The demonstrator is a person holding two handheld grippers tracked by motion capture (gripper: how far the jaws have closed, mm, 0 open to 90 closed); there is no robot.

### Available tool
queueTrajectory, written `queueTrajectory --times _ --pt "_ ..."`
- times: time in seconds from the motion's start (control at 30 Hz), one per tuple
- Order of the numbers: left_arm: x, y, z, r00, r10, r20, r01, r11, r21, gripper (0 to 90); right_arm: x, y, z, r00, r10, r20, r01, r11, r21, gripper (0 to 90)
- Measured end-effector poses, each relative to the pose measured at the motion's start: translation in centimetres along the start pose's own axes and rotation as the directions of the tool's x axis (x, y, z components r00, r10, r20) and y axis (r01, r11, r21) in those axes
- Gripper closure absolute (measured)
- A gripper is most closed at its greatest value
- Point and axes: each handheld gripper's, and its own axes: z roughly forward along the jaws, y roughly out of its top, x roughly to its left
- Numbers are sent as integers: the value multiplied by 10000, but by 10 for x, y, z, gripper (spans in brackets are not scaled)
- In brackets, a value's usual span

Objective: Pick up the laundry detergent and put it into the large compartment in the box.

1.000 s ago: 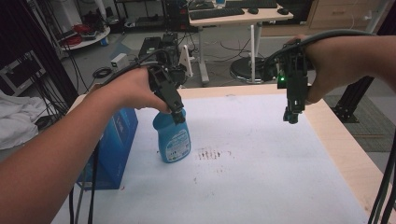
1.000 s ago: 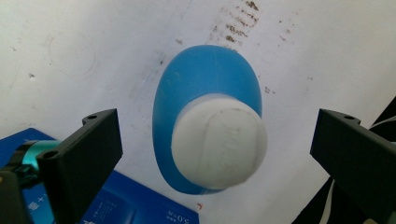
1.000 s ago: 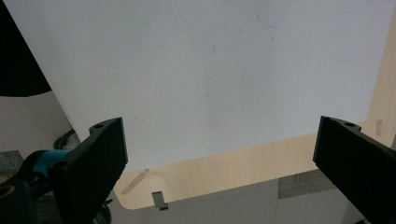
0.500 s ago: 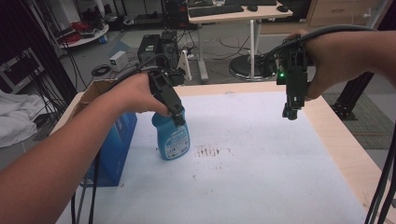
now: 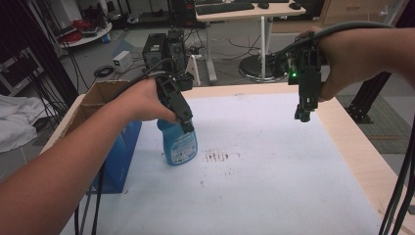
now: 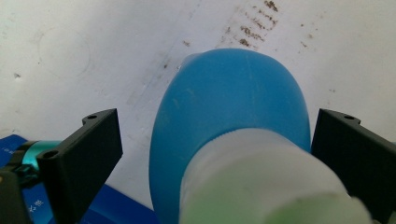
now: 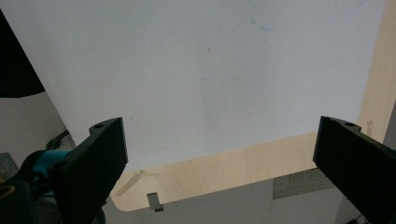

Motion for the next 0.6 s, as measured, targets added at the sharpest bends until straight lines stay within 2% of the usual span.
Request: queueTrajectory --times 0.37,0.43,0.57,0.6 --pt "-1 -1 3 9998 18 -201 -16 10000 73 33 0 3 1 9999 -116 57 116 9999 -19 20" --pt "-1 -1 2 9999 105 -122 -105 9999 62 82 0 3 1 9999 -101 66 101 9999 -10 20" --pt "-2 0 2 9999 113 -123 -114 9999 -37 82 -1 3 1 9999 -155 74 155 9999 -11 20" --pt "-3 0 3 9998 142 -128 -141 9999 63 82 -1 3 1 9999 -124 75 124 9999 -31 20"
